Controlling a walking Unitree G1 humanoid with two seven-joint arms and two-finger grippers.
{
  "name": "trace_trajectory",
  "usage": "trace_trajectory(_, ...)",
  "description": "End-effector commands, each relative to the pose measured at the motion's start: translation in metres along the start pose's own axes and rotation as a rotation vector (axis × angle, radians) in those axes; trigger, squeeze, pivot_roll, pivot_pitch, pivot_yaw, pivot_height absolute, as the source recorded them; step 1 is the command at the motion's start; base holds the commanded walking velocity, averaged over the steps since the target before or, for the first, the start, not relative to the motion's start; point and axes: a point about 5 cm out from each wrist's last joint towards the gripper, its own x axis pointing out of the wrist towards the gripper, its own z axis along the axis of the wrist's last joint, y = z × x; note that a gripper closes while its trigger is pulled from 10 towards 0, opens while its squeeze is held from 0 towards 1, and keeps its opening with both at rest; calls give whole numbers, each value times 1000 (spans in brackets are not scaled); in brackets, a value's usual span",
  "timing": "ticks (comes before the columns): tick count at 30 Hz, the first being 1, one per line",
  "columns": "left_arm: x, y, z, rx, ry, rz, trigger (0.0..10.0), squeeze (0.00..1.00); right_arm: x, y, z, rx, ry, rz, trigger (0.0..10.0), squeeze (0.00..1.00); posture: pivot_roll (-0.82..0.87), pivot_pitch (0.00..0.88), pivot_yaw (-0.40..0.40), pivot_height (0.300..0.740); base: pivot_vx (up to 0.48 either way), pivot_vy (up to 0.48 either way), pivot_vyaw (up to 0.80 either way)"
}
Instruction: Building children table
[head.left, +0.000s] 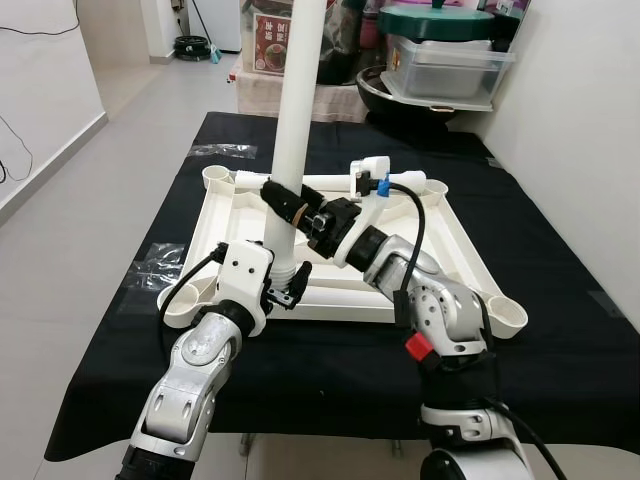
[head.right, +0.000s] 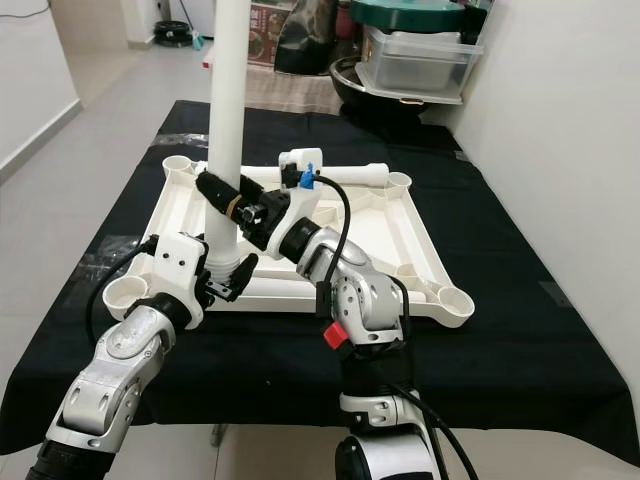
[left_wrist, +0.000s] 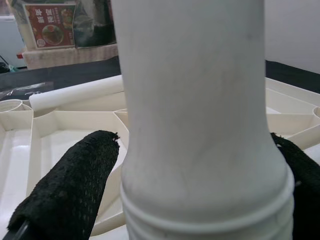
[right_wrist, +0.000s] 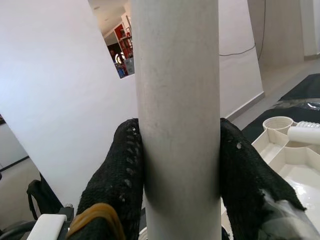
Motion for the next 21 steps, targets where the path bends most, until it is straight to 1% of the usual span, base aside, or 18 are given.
trace_trajectory(1, 1, -5, -3, -15, 7, -21, 10000, 0, -1, 3, 3, 4, -21, 6, 0, 0, 43, 0, -84, 740, 0, 0, 0)
trace_trajectory(7, 3, -14, 0, -31, -2, -63, 10000, 0, -1, 4, 2, -1, -32, -11, 0, 0, 44, 0, -84, 740, 0, 0, 0)
trace_trajectory(13, 3, -17, -2, -29, 1, -68, 10000, 0, -1, 5, 1, -2, -34, -14, 0, 0, 43, 0, -81, 740, 0, 0, 0)
trace_trajectory(14, 3, -15, -1, -26, -3, -59, 8235, 0, -1, 5, 1, -6, -34, -12, 0, 0, 44, 0, -82, 740, 0, 0, 0)
trace_trajectory(16, 4, -14, -1, -24, -6, -52, 8235, 0, -1, 6, 1, -9, -33, -12, 0, 0, 44, 0, -82, 740, 0, 0, 0)
trace_trajectory(17, 3, -14, -1, -22, -10, -52, 0, 0, -1, 6, 0, -9, -33, -12, 0, 0, 42, 0, -81, 740, 0, 0, 0)
trace_trajectory(21, 4, -13, -2, -10, 0, -49, 0, 0, -4, 5, -2, -19, -23, -18, 0, 0, 44, 0, -83, 740, 0, 0, 0)
